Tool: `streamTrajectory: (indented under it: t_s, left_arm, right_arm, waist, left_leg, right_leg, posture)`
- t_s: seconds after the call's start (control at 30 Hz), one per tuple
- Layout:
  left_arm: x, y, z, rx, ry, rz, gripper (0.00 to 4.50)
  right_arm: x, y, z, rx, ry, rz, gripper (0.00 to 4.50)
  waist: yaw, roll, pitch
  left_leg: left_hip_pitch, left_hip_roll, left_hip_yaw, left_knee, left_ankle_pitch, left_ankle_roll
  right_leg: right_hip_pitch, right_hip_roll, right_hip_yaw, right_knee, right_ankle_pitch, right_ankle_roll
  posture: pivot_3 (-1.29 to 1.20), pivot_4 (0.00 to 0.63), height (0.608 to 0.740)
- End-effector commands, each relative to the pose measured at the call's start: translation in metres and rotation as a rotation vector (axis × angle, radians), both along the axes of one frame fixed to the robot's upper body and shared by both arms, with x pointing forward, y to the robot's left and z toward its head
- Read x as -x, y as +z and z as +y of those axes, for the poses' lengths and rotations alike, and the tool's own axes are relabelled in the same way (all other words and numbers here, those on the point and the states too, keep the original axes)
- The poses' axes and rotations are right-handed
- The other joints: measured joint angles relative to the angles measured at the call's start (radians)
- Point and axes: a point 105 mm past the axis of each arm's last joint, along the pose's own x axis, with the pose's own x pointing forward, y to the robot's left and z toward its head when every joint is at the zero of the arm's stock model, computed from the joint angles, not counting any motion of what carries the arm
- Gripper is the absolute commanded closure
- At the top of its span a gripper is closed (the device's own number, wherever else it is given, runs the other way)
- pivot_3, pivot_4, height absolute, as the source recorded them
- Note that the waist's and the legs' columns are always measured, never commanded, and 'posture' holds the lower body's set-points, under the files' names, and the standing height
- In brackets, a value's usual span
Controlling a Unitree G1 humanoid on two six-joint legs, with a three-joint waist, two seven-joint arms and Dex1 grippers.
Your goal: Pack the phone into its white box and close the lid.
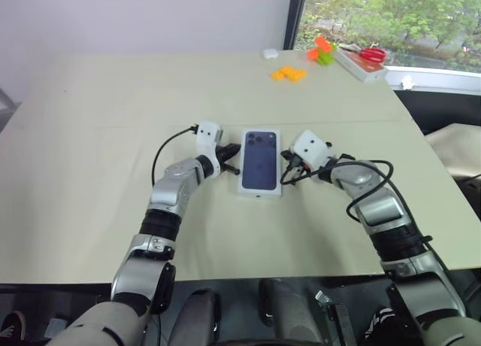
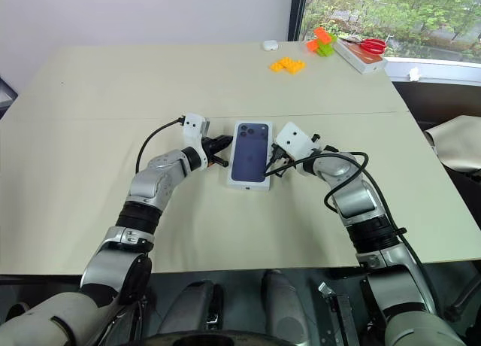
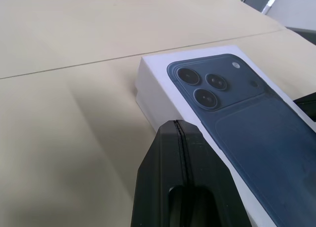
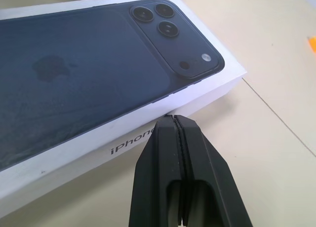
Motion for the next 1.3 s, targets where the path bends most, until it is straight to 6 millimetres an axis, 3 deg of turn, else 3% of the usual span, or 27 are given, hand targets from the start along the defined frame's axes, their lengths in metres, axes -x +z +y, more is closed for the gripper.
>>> streamTrajectory:
  t_s: [0.03,0.2,0.33,0.4,0.53,0.63,0.77,0.83,1.0,1.13,1.3]
  left_arm:
    - [-0.001,0.028,0.000,0.029,-0.004,-0.077,4.50]
    - [-0.005,0.055,-0.002,0.057,-0.001,-0.133,4.50]
    - [-0.006,0.067,-0.013,0.073,-0.023,-0.159,4.50]
    - [-0.007,0.064,-0.021,0.068,-0.040,-0.152,4.50]
    - [-0.008,0.044,-0.033,0.011,-0.057,-0.127,4.50]
    - [-0.009,0.021,-0.032,-0.080,-0.035,-0.095,4.50]
    - [-0.007,0.004,-0.027,-0.135,-0.033,-0.075,4.50]
    - [-0.006,0.001,-0.024,-0.133,-0.033,-0.057,4.50]
    - [-0.005,0.020,-0.017,-0.067,-0.031,-0.085,4.50]
    - [0.016,0.041,-0.013,0.004,-0.111,-0.113,4.50]
    - [0.044,0.037,-0.007,-0.003,-0.205,-0.106,4.50]
  right_arm:
    - [-0.005,0.025,-0.004,0.011,0.003,-0.092,4.47]
    - [-0.012,0.053,-0.007,-0.029,-0.005,-0.159,4.47]
    - [-0.015,0.062,0.003,-0.086,0.005,-0.180,4.47]
    - [-0.017,0.059,0.009,-0.115,0.004,-0.166,4.47]
    - [-0.021,0.030,0.011,-0.057,-0.021,-0.143,4.47]
    - [-0.024,0.006,0.005,-0.012,-0.079,-0.124,4.47]
    - [-0.019,-0.008,0.005,0.024,-0.073,-0.093,4.47]
    - [-0.016,-0.009,0.004,0.044,-0.059,-0.092,4.47]
    - [-0.017,0.008,-0.005,0.022,-0.075,-0.114,4.47]
    - [0.002,0.026,0.002,-0.095,0.001,-0.083,4.47]
    - [0.037,0.020,0.013,-0.160,0.115,0.018,4.47]
  waist:
    - [0.001,0.000,0.000]
    - [0.001,0.000,0.000]
    - [0.001,0.000,0.000]
    - [0.001,0.000,0.000]
    - [0.001,0.000,0.000]
    - [0.001,0.000,0.000]
    - [-0.001,0.000,0.000]
    - [0.000,0.000,0.000]
    - [-0.001,0.000,0.000]
    - [-0.004,0.000,0.000]
    - [0.000,0.000,0.000]
  left_leg:
    - [0.000,0.000,0.000,0.000,0.000,0.000]
    - [0.000,0.000,0.000,0.000,0.000,0.000]
    - [0.000,0.000,0.000,0.000,0.000,0.000]
    - [0.000,0.000,0.000,0.000,0.000,0.000]
    - [0.000,-0.001,0.000,0.000,0.000,0.000]
    - [-0.001,-0.001,0.000,0.000,0.000,0.000]
    - [0.000,-0.001,0.000,0.000,0.000,0.000]
    - [0.001,-0.001,0.000,0.000,0.000,0.000]
    - [0.001,-0.001,0.000,0.000,0.000,0.000]
    - [0.000,0.000,0.000,0.000,0.000,0.000]
    - [-0.001,0.000,-0.003,-0.002,-0.001,0.000]
  right_leg:
    - [0.000,0.000,0.000,0.000,0.000,0.000]
    - [0.000,0.000,0.000,0.000,0.000,0.000]
    - [0.000,0.000,0.000,0.000,0.000,0.000]
    - [0.000,0.000,0.000,0.000,0.000,0.000]
    - [0.000,-0.001,0.000,0.000,0.000,0.000]
    - [0.000,-0.001,0.000,0.000,0.000,0.000]
    - [0.000,-0.001,0.000,0.000,0.000,0.000]
    - [0.001,-0.001,0.000,0.000,0.000,0.000]
    - [0.001,0.000,0.000,0.000,0.000,0.000]
    - [-0.001,0.000,0.000,0.001,0.000,0.000]
    - [-0.001,0.000,0.000,0.000,0.000,0.000]
  posture:
    - [0.00,0.150,0.740]
    - [0.00,0.150,0.740]
    - [0.00,0.150,0.740]
    - [0.00,0.150,0.740]
    - [0.00,0.150,0.740]
    - [0.00,0.150,0.740]
    - [0.00,0.150,0.740]
    - [0.00,0.150,0.740]
    - [0.00,0.150,0.740]
    - [0.00,0.150,0.740]
    - [0.00,0.150,0.740]
